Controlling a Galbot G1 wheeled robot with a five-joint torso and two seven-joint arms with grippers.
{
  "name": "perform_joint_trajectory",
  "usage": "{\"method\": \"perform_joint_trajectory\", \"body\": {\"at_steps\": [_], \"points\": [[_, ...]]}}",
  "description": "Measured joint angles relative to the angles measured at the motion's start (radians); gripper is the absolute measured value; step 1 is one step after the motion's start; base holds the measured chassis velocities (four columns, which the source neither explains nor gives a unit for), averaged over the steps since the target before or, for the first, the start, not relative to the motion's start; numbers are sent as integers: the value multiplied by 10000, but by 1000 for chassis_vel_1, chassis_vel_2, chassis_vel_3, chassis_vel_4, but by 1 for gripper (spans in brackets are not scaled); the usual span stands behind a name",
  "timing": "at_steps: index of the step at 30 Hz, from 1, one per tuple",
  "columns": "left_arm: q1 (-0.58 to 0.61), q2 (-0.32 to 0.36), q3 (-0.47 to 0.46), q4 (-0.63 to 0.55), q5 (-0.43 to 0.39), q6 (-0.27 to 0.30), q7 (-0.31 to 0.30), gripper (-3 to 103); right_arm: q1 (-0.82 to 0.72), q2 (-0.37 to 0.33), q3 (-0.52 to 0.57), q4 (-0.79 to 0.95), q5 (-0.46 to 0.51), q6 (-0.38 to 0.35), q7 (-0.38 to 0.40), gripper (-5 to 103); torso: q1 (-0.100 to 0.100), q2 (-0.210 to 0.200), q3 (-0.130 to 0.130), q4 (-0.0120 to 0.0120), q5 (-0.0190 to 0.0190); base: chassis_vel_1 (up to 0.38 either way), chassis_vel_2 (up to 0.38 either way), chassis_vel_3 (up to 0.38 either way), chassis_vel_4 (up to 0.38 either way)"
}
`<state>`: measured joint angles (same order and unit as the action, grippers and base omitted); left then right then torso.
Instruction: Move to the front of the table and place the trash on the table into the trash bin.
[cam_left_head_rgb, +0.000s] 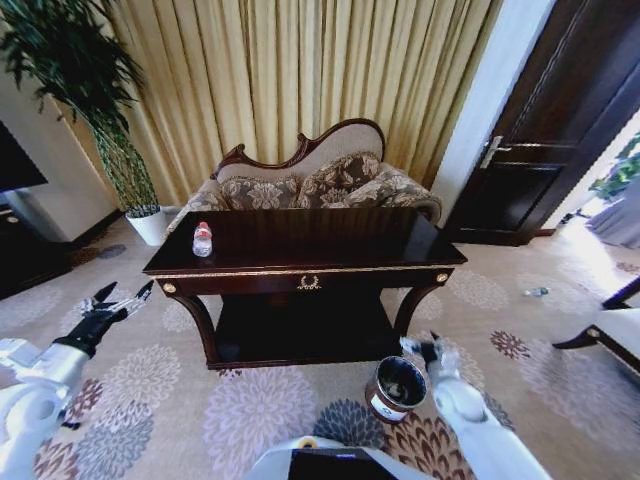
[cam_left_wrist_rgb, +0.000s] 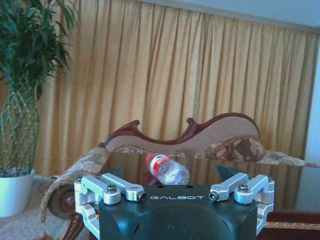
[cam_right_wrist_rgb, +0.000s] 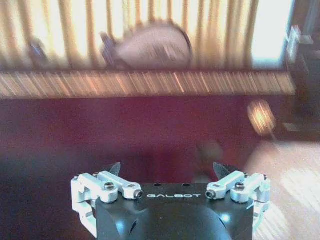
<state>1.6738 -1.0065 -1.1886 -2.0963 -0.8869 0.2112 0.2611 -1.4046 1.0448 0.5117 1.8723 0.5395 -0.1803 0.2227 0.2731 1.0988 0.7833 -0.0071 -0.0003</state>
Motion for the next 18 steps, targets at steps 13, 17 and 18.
{"method": "perform_joint_trajectory", "body": {"at_steps": [13, 17, 18], "points": [[279, 119, -572, -558, -372, 192, 53, 100, 1618, -733, -1529, 2805, 937, -828, 1300, 100, 0, 0, 0, 0, 3, 0, 0, 0, 0], [285, 153, -580, -556, -395, 197, 41, 100, 1906, -688, -1580, 2735, 773, -717, 929, 100, 0, 0, 0, 0, 3, 0, 0, 0, 0], [285, 153, -580, -556, -395, 197, 41, 100, 1906, -688, -1580, 2735, 773, -717, 929, 100, 0, 0, 0, 0, 3, 0, 0, 0, 0]]}}
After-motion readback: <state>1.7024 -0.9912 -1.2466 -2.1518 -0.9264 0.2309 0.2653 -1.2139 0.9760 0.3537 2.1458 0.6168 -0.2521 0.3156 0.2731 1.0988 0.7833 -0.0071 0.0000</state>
